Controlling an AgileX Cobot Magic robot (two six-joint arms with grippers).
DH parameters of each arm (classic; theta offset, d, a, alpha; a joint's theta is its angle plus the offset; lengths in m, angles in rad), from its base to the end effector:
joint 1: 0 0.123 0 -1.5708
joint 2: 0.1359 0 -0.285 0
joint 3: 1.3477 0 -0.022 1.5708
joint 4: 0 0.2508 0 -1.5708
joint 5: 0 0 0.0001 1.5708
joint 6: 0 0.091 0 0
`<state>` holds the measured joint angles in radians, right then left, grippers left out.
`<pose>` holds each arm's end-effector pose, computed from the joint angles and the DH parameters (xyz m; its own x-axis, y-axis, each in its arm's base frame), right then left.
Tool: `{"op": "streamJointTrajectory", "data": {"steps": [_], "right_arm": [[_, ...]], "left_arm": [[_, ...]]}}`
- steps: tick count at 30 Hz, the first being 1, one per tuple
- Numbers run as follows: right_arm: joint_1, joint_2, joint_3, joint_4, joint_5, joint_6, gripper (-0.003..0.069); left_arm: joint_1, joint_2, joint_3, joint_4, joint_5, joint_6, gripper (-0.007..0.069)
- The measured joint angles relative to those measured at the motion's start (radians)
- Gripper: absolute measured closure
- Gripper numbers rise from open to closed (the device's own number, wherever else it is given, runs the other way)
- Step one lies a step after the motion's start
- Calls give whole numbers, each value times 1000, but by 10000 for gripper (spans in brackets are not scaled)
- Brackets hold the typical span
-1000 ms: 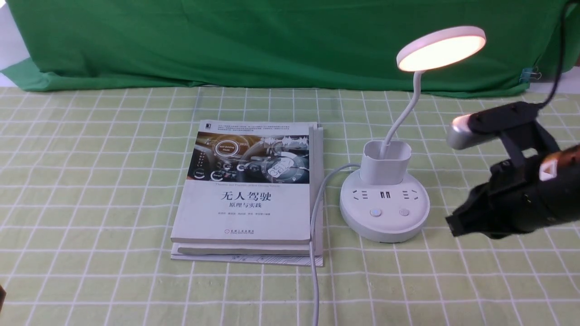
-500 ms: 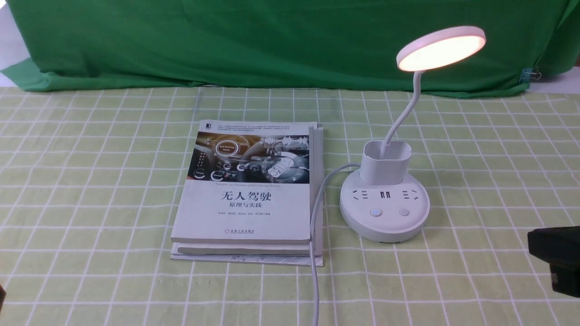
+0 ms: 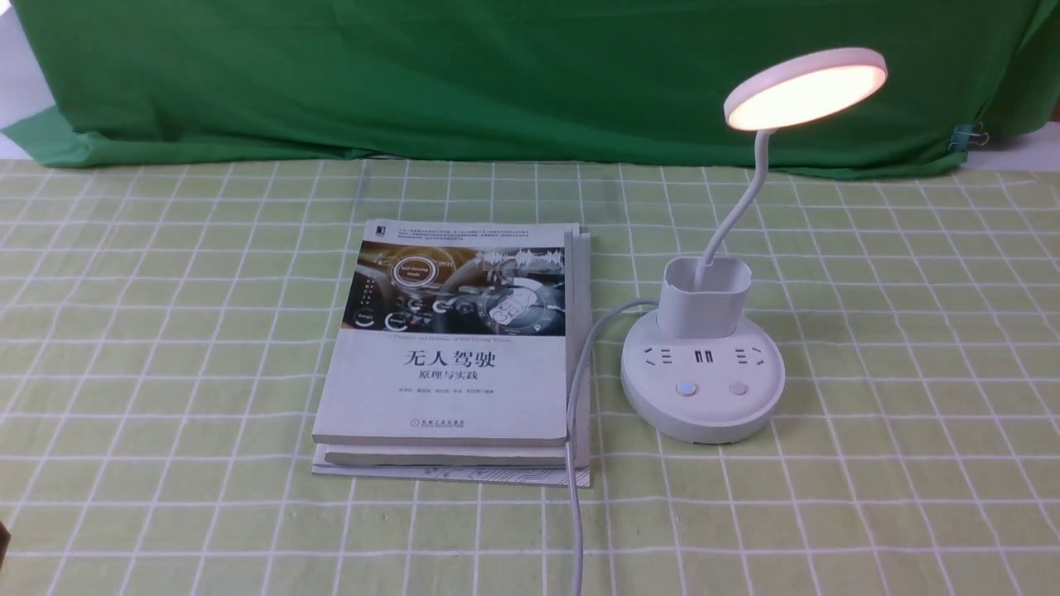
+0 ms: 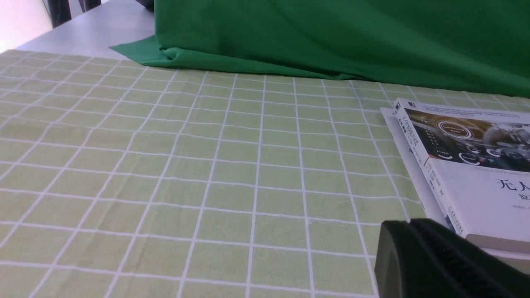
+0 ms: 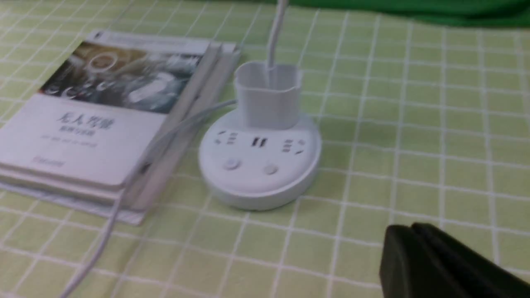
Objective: Turn on the table lamp on the green coffee tablecloth with your hand.
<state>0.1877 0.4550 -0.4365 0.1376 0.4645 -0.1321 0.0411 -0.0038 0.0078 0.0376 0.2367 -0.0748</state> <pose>0.0932 0.0234 0.2861 -0.3732 -0.0799 -0.9243 -0.2454 0.9693 0.0152 0.0554 0.0031 0.1893 -0.1506 -0.0445 -0.9876 -0.0556 0.9978 -0.0364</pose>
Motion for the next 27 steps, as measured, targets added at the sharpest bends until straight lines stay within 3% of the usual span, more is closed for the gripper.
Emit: {"op": "streamJointTrajectory", "data": {"steps": [4, 9, 27], "right_arm": [[-101, -191, 224, 0, -158, -82, 634], [-154, -330, 379, 0, -193, -99, 634], [-170, -454, 444, 1, -211, -69, 632]], "left_arm": [[0, 0, 0, 0, 0, 0, 622], [0, 0, 0, 0, 0, 0, 622], [0, 0, 0, 0, 0, 0, 622]]}}
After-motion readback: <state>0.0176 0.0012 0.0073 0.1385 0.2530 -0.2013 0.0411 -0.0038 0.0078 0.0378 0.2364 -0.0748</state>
